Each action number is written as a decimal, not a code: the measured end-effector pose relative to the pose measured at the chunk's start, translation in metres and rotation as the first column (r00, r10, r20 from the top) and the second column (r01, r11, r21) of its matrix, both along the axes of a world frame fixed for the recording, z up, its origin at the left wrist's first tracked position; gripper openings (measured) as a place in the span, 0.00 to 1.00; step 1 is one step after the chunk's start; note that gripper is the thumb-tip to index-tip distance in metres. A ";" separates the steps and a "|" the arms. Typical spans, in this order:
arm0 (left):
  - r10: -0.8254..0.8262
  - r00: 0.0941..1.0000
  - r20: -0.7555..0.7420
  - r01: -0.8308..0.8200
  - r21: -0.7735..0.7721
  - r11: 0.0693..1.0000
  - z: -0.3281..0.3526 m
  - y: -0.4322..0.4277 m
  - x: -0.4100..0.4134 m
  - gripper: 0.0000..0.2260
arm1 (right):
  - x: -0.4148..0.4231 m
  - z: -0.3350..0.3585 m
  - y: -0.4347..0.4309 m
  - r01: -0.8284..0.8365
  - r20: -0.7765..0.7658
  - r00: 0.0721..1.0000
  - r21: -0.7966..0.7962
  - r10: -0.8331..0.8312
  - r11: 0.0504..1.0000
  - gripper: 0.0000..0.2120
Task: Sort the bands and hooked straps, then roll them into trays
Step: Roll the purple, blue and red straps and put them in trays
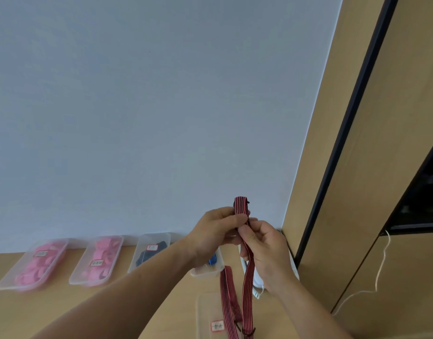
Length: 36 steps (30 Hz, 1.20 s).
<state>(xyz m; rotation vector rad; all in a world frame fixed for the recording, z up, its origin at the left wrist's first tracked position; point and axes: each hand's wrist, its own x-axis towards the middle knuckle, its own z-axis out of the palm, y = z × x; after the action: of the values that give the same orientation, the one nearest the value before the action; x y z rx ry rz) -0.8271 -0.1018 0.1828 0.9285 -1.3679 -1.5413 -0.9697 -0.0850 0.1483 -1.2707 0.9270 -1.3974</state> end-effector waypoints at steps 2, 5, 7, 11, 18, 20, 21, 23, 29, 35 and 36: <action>0.029 0.998 -0.059 -0.029 0.003 1.000 0.001 -0.004 0.000 0.11 | 0.000 0.001 -0.001 0.003 -0.001 1.000 0.017 -0.003 1.000 0.12; 0.043 0.997 -0.064 -0.042 0.014 0.999 0.007 -0.007 0.000 0.11 | 0.000 0.001 -0.002 0.006 -0.018 1.000 0.027 -0.006 1.000 0.14; 0.037 0.998 -0.053 -0.036 0.017 0.999 0.011 -0.006 0.001 0.12 | 0.001 0.000 -0.003 0.000 -0.024 1.000 0.034 0.001 0.999 0.15; 0.000 1.000 -0.001 0.000 -0.027 1.000 0.012 -0.008 0.006 0.11 | -0.002 0.001 -0.004 0.008 -0.065 0.998 0.056 -0.005 0.998 0.18; 0.256 0.919 0.298 -0.130 -0.384 0.914 -0.003 -0.017 -0.002 0.07 | -0.007 0.003 0.000 0.070 -0.099 0.994 0.164 -0.054 0.984 0.27; 0.397 0.818 0.416 -0.083 -0.598 0.797 -0.010 -0.017 0.000 0.07 | -0.009 0.007 0.003 0.051 -0.091 0.995 0.174 -0.035 0.983 0.30; 0.477 0.750 0.459 -0.026 -0.699 0.714 -0.012 -0.014 0.000 0.09 | -0.010 0.009 0.004 0.046 -0.084 0.996 0.172 -0.031 0.984 0.31; 0.589 0.667 0.457 0.101 -0.838 0.536 -0.017 -0.011 0.003 0.13 | -0.011 0.015 0.006 0.047 -0.068 0.997 0.173 -0.035 0.984 0.34; 0.669 0.653 0.354 0.278 -0.934 0.223 -0.020 -0.014 0.011 0.24 | -0.012 0.027 0.012 0.063 -0.053 0.997 0.198 -0.053 0.978 0.30; 0.471 0.764 0.441 0.102 -0.804 0.586 -0.027 -0.014 0.008 0.22 | -0.011 0.028 0.016 0.102 0.018 0.994 0.132 -0.105 0.986 0.28; 0.345 0.844 0.410 -0.027 -0.610 0.792 -0.024 -0.011 0.006 0.20 | -0.011 0.028 0.016 0.118 0.016 0.993 0.104 -0.120 0.988 0.28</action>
<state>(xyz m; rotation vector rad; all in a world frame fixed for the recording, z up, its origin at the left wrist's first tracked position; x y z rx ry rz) -0.8216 -0.1127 0.1583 1.0614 -1.9015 -0.6358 -0.9808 -0.0687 0.1758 -1.1361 1.0610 -1.4339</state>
